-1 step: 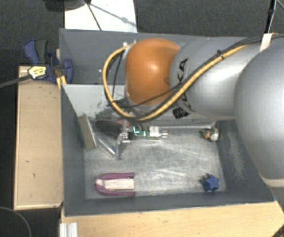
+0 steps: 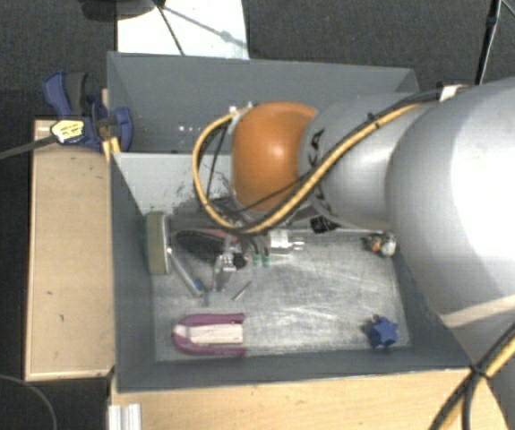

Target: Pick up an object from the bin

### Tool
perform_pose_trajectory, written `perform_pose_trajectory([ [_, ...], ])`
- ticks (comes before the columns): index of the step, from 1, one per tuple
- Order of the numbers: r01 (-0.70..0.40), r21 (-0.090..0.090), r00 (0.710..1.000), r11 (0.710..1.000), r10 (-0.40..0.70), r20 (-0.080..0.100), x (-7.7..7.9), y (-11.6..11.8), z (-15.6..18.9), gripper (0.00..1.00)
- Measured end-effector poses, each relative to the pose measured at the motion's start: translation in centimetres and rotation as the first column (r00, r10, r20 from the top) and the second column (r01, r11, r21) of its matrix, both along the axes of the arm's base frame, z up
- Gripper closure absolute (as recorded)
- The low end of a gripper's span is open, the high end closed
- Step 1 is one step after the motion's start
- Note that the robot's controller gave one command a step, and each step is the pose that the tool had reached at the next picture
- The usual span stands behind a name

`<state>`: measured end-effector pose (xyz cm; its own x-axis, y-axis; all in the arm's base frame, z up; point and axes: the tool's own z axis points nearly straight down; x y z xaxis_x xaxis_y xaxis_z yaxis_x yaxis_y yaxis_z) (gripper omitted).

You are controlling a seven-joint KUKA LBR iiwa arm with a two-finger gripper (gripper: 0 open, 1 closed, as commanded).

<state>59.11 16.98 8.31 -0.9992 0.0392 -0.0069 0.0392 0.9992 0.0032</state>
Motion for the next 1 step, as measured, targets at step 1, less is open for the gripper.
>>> perform_pose_trajectory([
  [1,0.007,-0.002,1.000,1.000,-0.007,-0.004,-0.10,-0.13,-0.29,1.00],
])
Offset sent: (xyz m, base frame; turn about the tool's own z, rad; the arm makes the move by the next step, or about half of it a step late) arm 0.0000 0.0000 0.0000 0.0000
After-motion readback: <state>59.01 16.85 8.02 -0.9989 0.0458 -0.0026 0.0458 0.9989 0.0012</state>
